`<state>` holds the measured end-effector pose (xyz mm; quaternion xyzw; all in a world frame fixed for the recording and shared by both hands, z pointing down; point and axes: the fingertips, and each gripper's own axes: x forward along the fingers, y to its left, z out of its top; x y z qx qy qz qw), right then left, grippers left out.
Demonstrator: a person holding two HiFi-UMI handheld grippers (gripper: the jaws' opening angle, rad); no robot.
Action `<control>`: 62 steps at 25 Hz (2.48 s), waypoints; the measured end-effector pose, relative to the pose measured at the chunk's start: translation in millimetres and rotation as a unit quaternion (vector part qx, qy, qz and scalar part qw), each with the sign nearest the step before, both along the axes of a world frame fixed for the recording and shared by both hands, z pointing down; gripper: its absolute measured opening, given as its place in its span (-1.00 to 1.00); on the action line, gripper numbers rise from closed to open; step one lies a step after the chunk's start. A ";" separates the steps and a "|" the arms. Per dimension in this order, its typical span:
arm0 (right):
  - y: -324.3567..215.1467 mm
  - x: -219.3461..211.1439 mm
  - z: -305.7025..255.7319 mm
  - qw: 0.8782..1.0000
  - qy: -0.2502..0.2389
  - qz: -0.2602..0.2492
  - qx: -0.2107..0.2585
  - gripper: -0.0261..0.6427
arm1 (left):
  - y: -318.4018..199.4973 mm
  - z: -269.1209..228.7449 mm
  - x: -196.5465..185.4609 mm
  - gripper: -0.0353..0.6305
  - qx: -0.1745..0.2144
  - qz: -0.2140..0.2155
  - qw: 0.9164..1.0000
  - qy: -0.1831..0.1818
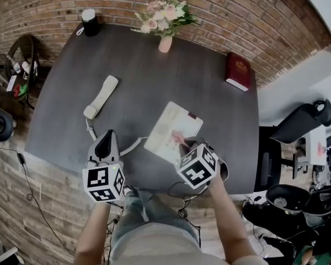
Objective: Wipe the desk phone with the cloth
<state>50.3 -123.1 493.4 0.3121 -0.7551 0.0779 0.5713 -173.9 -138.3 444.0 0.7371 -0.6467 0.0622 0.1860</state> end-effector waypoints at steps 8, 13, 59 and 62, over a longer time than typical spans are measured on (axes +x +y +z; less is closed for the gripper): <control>-38.1 35.3 -13.4 1.000 0.016 0.005 0.022 -0.86 | -27.5 -4.8 29.4 -0.88 -0.001 0.015 1.000 0.000; -57.9 45.7 -9.6 0.999 0.028 0.000 0.027 -0.86 | -43.5 0.5 39.2 -0.88 -0.007 0.019 1.000 -0.003; -76.7 45.8 40.3 0.999 0.033 -0.007 -0.012 -0.86 | -68.6 39.1 51.9 -0.88 -0.052 0.035 0.998 -0.009; -72.1 44.7 41.7 0.999 0.031 -0.008 -0.014 -0.86 | -64.7 39.6 51.9 -0.88 -0.052 0.035 0.998 -0.009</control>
